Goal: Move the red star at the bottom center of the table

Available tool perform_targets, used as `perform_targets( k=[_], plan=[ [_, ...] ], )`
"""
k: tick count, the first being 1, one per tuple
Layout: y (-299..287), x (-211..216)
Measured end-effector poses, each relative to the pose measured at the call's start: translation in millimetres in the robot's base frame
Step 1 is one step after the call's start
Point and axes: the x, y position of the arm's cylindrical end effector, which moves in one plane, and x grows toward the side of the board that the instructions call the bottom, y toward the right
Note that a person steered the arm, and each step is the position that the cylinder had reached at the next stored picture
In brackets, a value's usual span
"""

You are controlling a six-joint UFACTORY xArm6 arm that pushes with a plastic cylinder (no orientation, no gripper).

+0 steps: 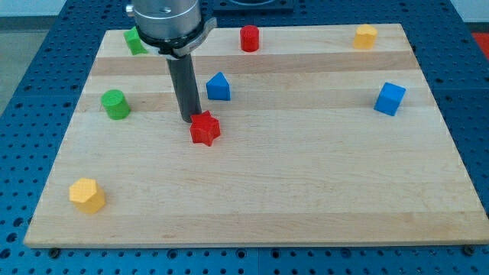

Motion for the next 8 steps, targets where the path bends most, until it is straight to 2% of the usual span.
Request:
perform_targets(
  k=[3,8],
  plan=[
    [11.0,37.4],
    [95.6,74.8]
  ],
)
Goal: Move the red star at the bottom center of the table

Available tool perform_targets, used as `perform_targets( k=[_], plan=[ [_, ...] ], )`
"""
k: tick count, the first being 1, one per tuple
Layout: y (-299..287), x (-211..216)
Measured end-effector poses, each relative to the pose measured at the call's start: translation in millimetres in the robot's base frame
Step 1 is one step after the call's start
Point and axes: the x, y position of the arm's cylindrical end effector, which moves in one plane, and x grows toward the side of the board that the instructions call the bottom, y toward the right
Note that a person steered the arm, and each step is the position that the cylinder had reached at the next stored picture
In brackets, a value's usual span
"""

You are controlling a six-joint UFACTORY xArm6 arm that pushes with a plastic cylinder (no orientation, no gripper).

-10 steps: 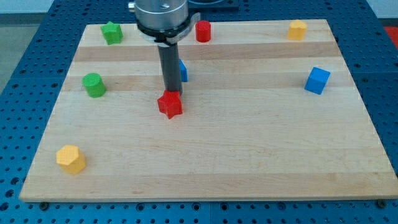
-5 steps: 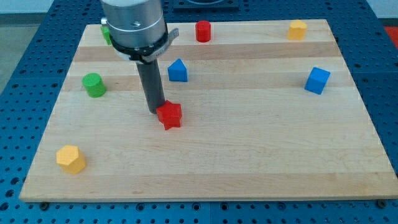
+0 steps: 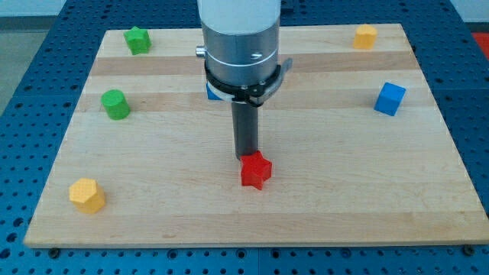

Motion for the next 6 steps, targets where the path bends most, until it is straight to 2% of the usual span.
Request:
perform_targets(
  k=[2,4,6],
  plan=[
    [17.4,6.1],
    [17.4,32.7],
    [17.4,32.7]
  ],
)
